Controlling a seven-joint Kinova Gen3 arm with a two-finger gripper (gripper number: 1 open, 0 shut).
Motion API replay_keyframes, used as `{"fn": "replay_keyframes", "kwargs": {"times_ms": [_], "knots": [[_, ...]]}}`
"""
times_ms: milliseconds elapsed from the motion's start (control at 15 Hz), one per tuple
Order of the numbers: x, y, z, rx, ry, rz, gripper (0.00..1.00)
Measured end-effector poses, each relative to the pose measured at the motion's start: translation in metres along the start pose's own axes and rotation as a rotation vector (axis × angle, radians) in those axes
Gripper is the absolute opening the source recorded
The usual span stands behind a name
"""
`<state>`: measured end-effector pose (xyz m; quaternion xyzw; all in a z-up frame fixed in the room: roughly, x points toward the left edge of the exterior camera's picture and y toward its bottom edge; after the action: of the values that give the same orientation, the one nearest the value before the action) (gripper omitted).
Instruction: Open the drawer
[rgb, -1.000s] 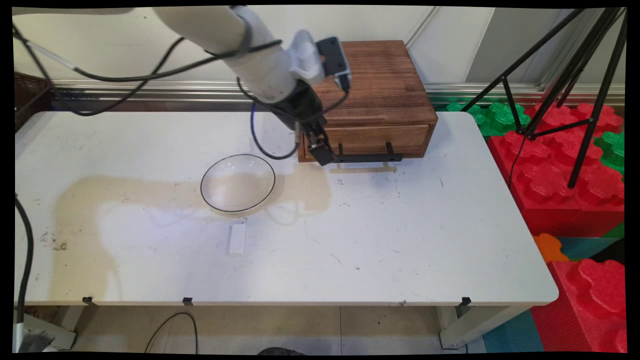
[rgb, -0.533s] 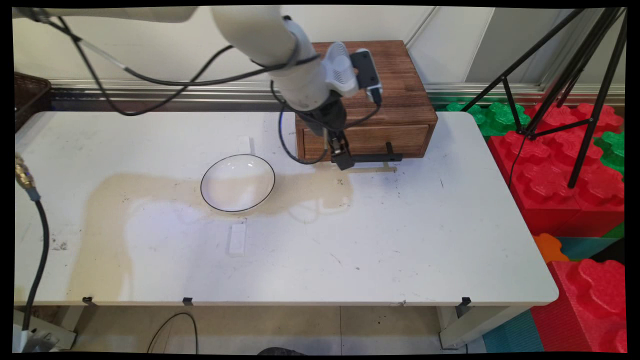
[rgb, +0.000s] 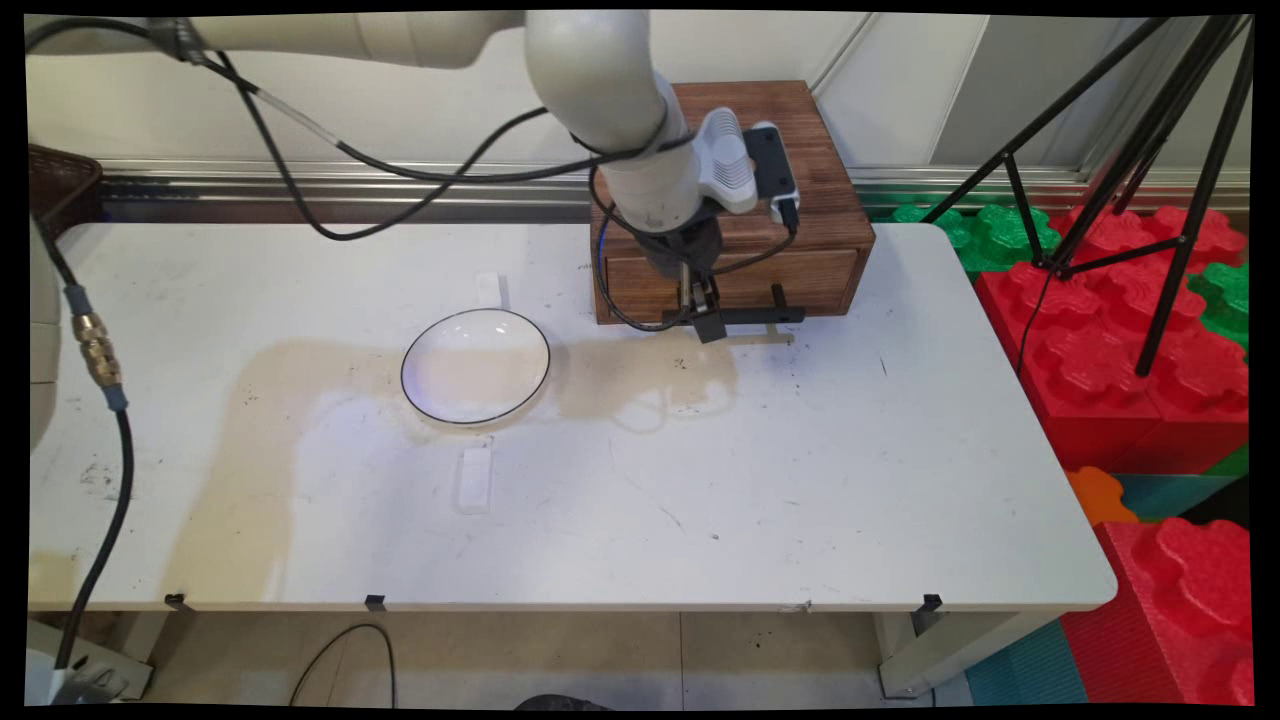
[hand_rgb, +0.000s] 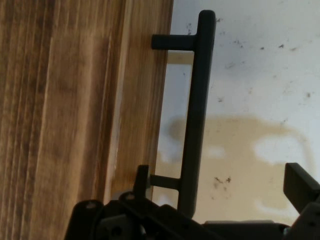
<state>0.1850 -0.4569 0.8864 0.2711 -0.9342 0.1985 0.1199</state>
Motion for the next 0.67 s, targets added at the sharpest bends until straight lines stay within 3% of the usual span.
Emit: {"fn": "replay_keyframes", "kwargs": {"times_ms": [400,667], "knots": [[0.006,-0.004,0.026,0.008,-0.033,0.004,1.00],[0.010,-0.001,0.045,-0.007,-0.050,0.019,1.00]]}}
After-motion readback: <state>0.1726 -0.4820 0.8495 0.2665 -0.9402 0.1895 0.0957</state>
